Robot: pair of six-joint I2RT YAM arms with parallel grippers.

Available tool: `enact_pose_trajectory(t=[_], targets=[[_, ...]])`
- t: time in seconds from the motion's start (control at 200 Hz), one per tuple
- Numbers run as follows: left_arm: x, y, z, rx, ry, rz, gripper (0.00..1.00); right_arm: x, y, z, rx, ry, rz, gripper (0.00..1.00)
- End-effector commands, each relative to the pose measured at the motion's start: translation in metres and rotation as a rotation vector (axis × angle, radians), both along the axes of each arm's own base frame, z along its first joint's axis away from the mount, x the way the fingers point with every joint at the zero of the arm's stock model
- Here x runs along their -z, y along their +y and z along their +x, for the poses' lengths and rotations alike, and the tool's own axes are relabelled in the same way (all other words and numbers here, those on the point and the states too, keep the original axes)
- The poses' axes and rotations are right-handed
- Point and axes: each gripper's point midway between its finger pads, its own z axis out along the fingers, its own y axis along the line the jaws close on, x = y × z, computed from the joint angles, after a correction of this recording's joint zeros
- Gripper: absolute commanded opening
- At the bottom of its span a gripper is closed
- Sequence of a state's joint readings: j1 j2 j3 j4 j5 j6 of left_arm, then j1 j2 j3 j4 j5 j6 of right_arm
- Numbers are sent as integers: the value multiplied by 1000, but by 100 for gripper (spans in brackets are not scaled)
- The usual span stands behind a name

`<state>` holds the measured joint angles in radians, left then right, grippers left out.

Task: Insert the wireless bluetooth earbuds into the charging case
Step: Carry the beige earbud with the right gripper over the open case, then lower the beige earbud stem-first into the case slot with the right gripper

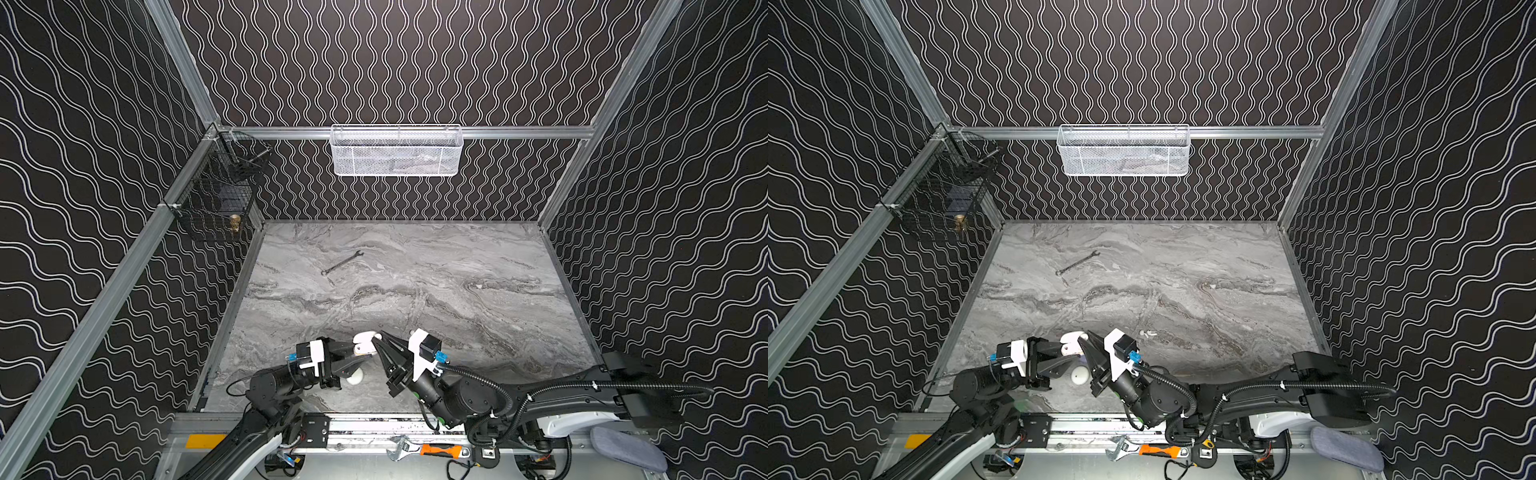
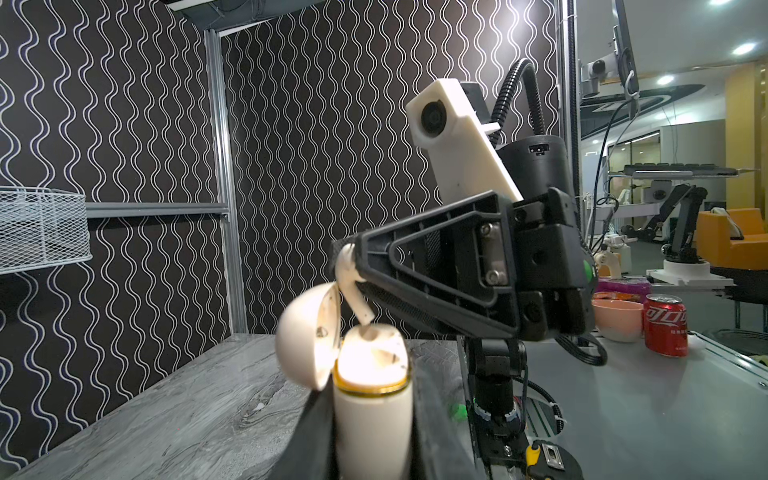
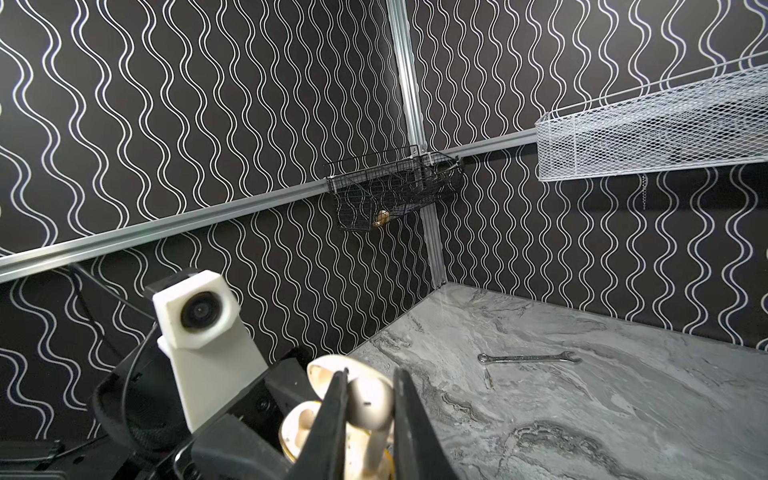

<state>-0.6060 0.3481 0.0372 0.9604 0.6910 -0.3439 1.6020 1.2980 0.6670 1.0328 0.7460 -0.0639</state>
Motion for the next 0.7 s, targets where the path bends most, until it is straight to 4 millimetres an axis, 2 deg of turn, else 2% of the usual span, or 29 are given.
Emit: enact_pose_trajectory(t=[0.0, 0.505, 0.696], targets=[[-6, 1, -4, 13, -14, -6, 0, -11, -2, 1, 10, 3, 49, 10], [-9, 3, -5, 3, -8, -7, 0, 9, 4, 7, 91, -12, -9, 9], [-8, 4, 2, -35, 29, 17, 0, 15, 1, 0, 128, -61, -34, 9]])
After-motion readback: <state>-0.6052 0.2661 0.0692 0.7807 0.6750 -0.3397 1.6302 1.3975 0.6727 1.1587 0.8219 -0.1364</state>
